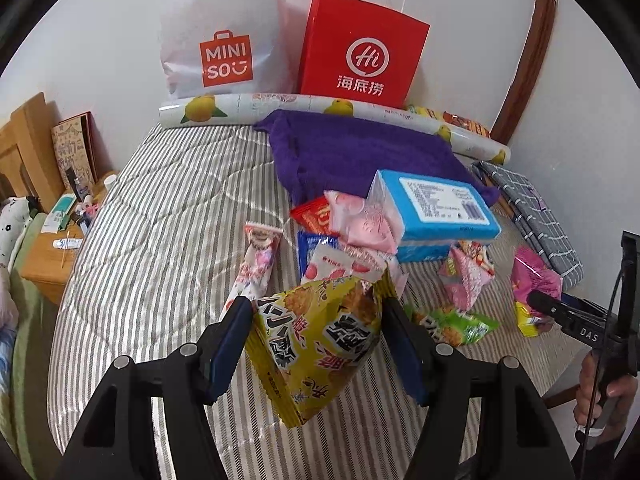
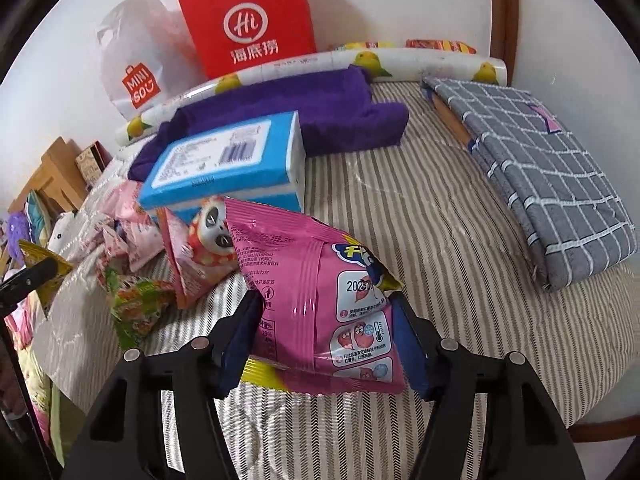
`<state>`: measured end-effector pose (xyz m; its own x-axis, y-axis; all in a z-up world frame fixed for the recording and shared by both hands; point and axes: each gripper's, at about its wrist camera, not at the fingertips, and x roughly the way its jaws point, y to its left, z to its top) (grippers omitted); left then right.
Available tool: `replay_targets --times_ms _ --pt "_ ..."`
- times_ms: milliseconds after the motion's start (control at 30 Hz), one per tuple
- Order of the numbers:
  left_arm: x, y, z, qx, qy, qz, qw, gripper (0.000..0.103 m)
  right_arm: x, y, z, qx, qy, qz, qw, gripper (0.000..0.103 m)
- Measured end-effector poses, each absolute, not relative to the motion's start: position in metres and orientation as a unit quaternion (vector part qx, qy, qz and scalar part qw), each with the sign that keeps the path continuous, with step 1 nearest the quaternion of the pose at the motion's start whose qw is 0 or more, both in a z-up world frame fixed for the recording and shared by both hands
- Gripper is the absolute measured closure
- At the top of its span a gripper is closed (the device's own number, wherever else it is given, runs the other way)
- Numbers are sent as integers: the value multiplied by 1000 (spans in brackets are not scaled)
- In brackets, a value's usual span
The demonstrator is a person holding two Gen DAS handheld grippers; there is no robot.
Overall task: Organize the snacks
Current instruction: 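Lift the pink bag with the right tool while the left tool lifts the yellow chip bag, then lower both bags onto the purple towel and open both tools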
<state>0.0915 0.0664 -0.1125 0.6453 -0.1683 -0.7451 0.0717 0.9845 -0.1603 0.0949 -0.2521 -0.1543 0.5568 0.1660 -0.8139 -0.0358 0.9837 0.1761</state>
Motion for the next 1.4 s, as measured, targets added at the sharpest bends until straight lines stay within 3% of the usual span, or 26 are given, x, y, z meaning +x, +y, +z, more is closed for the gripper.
replay_targets --times_ms 633,1400 --pt "157 57 -50 -50 389 -74 917 39 165 -256 -69 60 418 45 905 39" --pt "284 59 -26 -44 395 -40 917 39 317 -240 -48 28 416 70 906 39"
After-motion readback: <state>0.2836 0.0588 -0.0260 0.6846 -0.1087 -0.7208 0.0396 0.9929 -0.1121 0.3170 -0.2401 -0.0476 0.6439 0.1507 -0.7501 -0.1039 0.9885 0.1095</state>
